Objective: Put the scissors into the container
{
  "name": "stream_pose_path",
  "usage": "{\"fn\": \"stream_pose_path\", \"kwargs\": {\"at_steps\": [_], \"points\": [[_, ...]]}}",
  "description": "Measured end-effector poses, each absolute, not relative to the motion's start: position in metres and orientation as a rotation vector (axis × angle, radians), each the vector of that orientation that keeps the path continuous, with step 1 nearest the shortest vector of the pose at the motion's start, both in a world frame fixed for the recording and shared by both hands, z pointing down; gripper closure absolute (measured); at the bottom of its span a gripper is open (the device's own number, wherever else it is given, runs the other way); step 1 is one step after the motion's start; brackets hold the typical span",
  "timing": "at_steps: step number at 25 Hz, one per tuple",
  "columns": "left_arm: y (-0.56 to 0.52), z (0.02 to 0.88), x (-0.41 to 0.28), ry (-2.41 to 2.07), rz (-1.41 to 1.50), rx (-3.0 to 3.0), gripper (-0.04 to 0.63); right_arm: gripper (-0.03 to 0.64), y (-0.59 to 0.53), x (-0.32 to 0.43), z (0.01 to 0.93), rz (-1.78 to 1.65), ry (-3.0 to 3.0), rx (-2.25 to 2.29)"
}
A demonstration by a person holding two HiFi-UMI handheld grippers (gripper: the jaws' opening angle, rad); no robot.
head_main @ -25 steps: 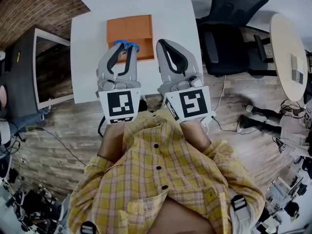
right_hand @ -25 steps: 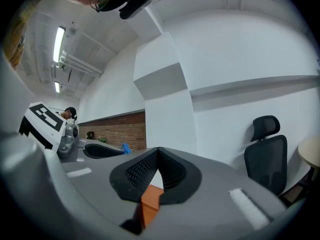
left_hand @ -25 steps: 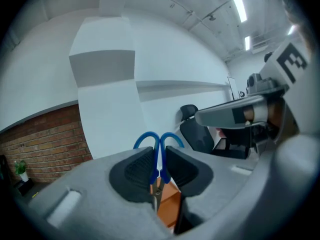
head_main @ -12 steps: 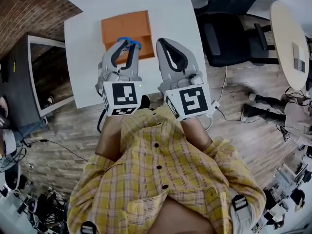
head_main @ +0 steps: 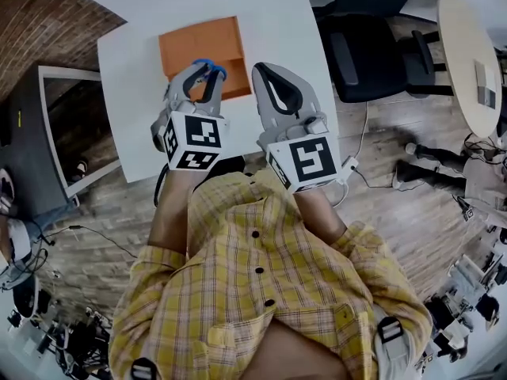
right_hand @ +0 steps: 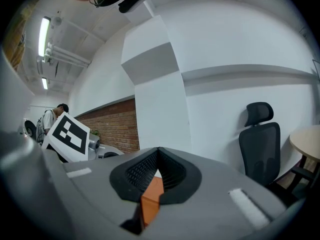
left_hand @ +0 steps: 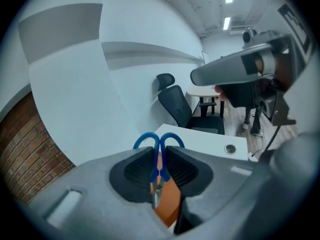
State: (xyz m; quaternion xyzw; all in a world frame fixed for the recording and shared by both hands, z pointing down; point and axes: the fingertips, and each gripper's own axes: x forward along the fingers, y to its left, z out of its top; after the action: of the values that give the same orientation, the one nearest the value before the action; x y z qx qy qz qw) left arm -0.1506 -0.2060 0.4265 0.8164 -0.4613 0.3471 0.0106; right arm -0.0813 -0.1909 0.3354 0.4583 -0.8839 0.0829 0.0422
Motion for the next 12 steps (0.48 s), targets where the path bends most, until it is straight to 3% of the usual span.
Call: {"fn": "stream_pose_path", "kwargs": {"at_steps": [12], "points": [[-0.222, 0.481, -0.144, -1.162, 1.350, 2.543, 0.511, 0.611, -0.207, -0.078, 0.359, 0.301, -2.640, 1.419]]}}
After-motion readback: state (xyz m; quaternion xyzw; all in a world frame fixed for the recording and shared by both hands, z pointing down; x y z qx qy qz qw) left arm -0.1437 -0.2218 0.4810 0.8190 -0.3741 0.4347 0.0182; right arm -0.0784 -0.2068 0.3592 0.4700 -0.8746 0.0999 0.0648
